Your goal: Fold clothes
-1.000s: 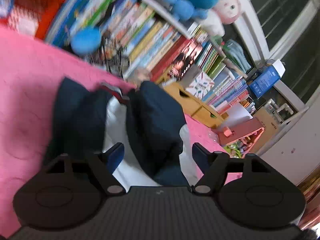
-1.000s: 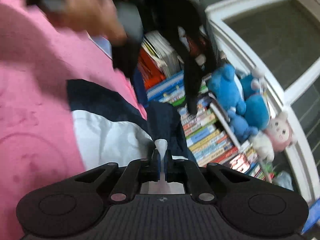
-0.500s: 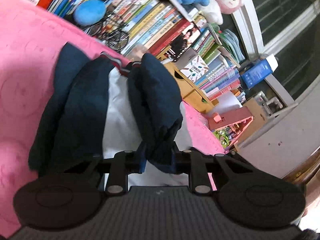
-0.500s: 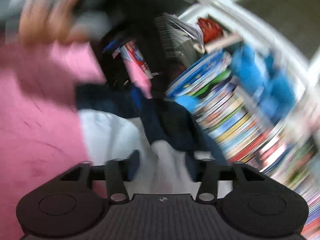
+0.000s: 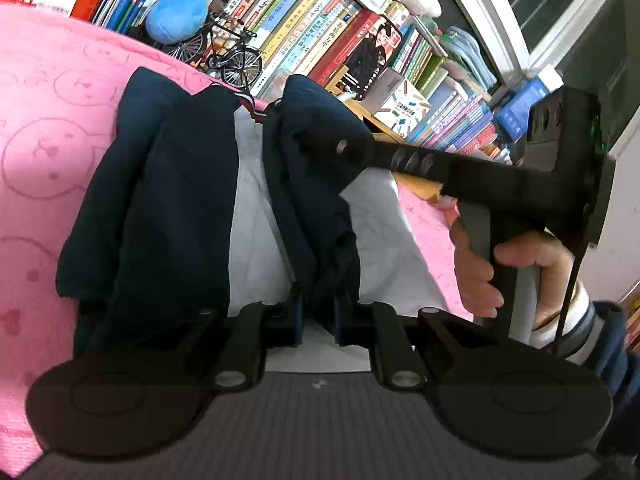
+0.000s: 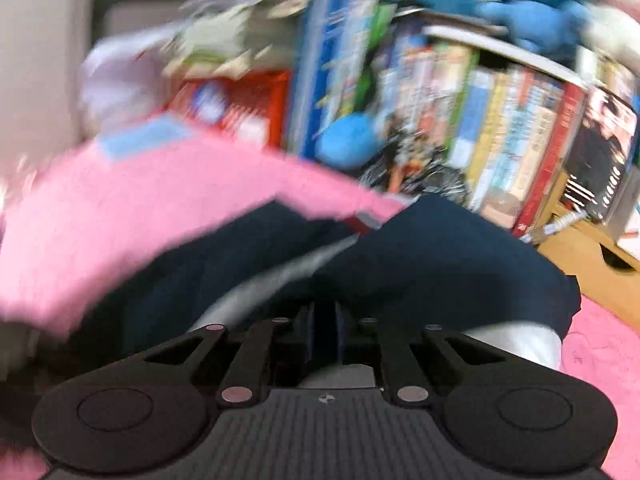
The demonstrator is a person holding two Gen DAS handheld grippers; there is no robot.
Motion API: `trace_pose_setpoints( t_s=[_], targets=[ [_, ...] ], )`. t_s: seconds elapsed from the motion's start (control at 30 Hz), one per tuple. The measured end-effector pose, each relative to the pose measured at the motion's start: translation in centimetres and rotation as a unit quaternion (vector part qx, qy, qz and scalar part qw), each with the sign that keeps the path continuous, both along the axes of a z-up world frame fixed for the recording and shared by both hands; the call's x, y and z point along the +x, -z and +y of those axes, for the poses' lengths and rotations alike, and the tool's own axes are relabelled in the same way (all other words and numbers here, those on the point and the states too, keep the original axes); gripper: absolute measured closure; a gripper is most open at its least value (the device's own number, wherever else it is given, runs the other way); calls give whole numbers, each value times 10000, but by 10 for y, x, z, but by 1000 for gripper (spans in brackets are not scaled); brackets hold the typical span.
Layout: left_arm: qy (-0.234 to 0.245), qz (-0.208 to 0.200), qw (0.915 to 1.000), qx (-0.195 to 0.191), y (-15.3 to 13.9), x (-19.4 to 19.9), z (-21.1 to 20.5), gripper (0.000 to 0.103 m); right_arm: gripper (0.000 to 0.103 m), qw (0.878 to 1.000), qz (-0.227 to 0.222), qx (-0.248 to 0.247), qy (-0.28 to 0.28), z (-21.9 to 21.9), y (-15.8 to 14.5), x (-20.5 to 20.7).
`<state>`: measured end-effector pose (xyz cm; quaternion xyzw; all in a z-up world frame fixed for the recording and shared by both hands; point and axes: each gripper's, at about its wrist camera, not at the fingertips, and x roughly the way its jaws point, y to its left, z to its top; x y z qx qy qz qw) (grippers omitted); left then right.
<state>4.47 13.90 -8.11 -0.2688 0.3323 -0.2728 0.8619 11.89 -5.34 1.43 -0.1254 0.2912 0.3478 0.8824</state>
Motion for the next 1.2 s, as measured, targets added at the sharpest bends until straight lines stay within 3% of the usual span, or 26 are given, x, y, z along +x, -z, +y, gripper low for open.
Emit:
trace_pose_setpoints(
  t_s=[0.07,0.1,0.13,0.23,0.3,0.4,0.47,0.6,0.63,0.7,0.73,0.83,0.9,0.97,1.03,1.07,1.13,1.2],
  targets=[
    [40,130,9988,-469,6,3,9,88,76,9995,8,316,61,-15,-7,-2],
    [40,181,9969,-767,9,4,16,88,58,9994,-120,333,-2,-23,-9,-7],
    [41,231,9940,-1064,12,6,23,88,41,9987,-454,210,-125,-34,-10,-18],
    [45,229,9816,-1893,17,8,38,90,26,9859,-1525,-425,-543,-60,-4,-61],
    [156,167,9735,-2275,17,8,42,86,24,9782,-1871,-753,-495,-62,7,-77],
    [282,-37,9712,-2367,11,5,41,86,22,9645,-2319,-1209,-356,-63,25,-99],
    [316,-103,9643,-2628,9,4,41,86,22,9530,-2613,-1510,-262,-63,37,-113],
    [432,-361,9508,-3048,1,-1,43,86,21,9634,-2428,-1091,-322,-61,35,-123],
    [471,-454,9484,-3102,-3,-3,43,86,12,9618,-2480,-1067,-449,-62,36,-129],
    [433,-559,9526,-2958,-14,-7,42,86,2,9580,-2600,-1057,-582,-61,38,-139],
    [351,-606,9555,-2864,-18,-8,42,86,2,9562,-2658,-1078,-594,-59,39,-141],
    [5,-557,9610,-2707,-30,-5,48,86,7,9477,-2870,-1354,-330,-37,47,-135],
    [-255,-477,9640,-2603,-34,-4,53,75,13,9476,-2853,-1421,-197,-26,51,-124],
    [-489,-393,9673,-2457,-39,-2,56,72,22,9411,-2985,-1583,-107,-14,55,-118],
    [-559,-236,9731,-2224,-42,1,56,61,43,9330,-3140,-1761,-20,-2,59,-113],
    [-626,-168,9765,-2056,-44,4,54,45,52,9318,-3167,-1770,102,0,59,-109],
    [-745,-69,9833,-1661,-50,13,51,26,90,9316,-3135,-1814,297,2,58,-100],
    [-710,89,9891,-1284,-53,28,45,21,93,9303,-3134,-1877,324,2,59,-97]
  ],
)
